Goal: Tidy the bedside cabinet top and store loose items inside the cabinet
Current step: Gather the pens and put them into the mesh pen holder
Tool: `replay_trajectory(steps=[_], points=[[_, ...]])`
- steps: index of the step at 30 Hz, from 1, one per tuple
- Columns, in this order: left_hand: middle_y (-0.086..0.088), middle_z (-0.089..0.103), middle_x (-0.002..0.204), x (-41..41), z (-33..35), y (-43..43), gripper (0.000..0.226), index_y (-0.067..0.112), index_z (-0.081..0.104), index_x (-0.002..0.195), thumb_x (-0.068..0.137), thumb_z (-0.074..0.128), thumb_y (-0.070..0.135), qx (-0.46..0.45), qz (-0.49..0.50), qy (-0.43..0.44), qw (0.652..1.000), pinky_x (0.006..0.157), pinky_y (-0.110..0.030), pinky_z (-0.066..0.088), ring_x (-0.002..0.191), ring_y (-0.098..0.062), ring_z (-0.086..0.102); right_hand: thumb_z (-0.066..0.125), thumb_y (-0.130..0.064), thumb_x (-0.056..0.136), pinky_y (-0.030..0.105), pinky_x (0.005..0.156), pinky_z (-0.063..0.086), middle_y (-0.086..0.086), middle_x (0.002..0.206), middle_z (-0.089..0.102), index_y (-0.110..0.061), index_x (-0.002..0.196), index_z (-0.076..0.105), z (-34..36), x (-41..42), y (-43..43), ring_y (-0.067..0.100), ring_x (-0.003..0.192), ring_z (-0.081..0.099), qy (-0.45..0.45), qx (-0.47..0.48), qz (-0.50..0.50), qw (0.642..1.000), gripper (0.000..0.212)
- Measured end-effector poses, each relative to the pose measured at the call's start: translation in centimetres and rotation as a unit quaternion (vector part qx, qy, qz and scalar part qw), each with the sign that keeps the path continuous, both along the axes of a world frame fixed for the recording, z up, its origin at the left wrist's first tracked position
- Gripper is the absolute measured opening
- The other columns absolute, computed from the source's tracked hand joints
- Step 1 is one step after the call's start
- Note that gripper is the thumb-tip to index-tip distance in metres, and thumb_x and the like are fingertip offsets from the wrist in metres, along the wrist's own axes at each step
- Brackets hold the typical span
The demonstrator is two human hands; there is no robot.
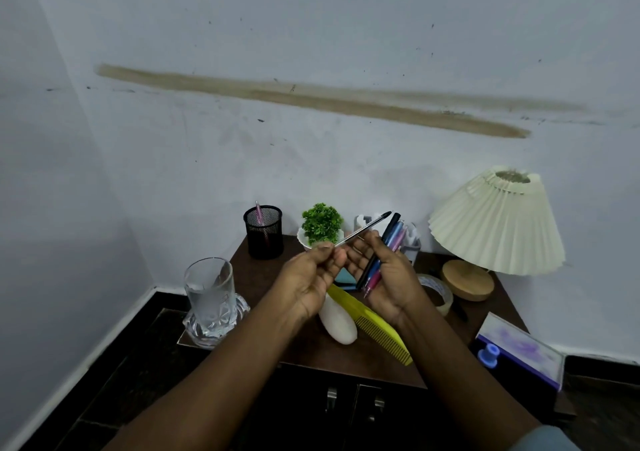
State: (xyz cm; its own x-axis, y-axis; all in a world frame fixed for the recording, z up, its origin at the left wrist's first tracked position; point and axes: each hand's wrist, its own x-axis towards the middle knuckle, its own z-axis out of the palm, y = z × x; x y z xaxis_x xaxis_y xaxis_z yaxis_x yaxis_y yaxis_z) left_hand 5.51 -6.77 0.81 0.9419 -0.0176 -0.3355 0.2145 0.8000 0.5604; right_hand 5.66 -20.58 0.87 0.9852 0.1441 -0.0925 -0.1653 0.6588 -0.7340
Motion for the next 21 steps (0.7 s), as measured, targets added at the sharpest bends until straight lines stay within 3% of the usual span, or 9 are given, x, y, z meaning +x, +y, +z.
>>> replay_trajectory(steps=[2,5,9,13,17,21], points=[[-0.016,0.072,0.079,-0.1,-0.1,-0.2,0.007,-0.005,0.064,0.093,0.096,0.059,-0.008,0.002,-0.006,-0.001,1.0,0.056,-0.024,0.06,0.065,-0.018,0.074,0.059,-0.026,0.1,0.04,0.089,0.061,0.023,0.125,0.067,0.002,0.127,0.061,0.1,-0.1,-0.2,0.031,0.107,0.07,-0.006,0.004,-0.003,1.0,0.039],[-0.015,0.073,0.08,-0.5,-0.3,-0.3,0.005,-0.005,0.068,0.094,0.093,0.063,-0.007,0.072,-0.035,-0.032,0.996,0.059,-0.025,0.06,0.068,-0.018,0.074,0.06,-0.03,0.096,0.038,0.082,0.062,0.018,0.129,0.069,-0.002,0.131,0.061,0.2,-0.1,-0.6,0.028,0.11,0.071,-0.011,-0.002,0.003,1.0,0.046],[-0.017,0.073,0.084,-1.0,-0.3,-0.6,0.009,-0.006,0.069,0.1,0.092,0.067,-0.004,0.161,-0.094,-0.053,0.981,0.062,-0.027,0.062,0.068,-0.019,0.073,0.058,-0.03,0.099,0.046,0.102,0.054,0.017,0.133,0.067,-0.003,0.135,0.058,0.1,0.4,-0.8,0.03,0.125,0.064,-0.012,-0.001,0.008,1.0,0.046],[-0.013,0.074,0.079,-1.5,-0.3,-0.9,0.006,-0.003,0.069,0.097,0.091,0.068,-0.003,0.201,-0.122,-0.062,0.97,0.064,-0.028,0.062,0.069,-0.018,0.072,0.054,-0.029,0.102,0.047,0.104,0.052,0.018,0.134,0.066,-0.002,0.135,0.057,-0.2,0.6,-0.9,0.03,0.126,0.063,-0.017,-0.002,0.016,1.0,0.043],[-0.012,0.074,0.079,-1.2,-0.1,-0.5,0.009,-0.001,0.07,0.098,0.089,0.07,-0.003,0.201,-0.095,-0.078,0.972,0.064,-0.028,0.062,0.067,-0.017,0.071,0.056,-0.029,0.1,0.042,0.092,0.06,0.02,0.13,0.068,0.001,0.134,0.058,0.0,0.4,-1.3,0.031,0.118,0.068,-0.023,-0.015,-0.004,1.0,0.044],[-0.006,0.071,0.079,-0.3,0.4,1.2,0.007,0.007,0.07,0.095,0.093,0.067,0.001,0.21,-0.007,-0.109,0.972,0.059,-0.026,0.057,0.068,-0.013,0.067,0.053,-0.02,0.104,0.04,0.089,0.058,0.021,0.125,0.069,0.004,0.132,0.059,0.3,0.7,-2.3,0.028,0.102,0.071,-0.018,-0.067,-0.096,0.993,0.037]])
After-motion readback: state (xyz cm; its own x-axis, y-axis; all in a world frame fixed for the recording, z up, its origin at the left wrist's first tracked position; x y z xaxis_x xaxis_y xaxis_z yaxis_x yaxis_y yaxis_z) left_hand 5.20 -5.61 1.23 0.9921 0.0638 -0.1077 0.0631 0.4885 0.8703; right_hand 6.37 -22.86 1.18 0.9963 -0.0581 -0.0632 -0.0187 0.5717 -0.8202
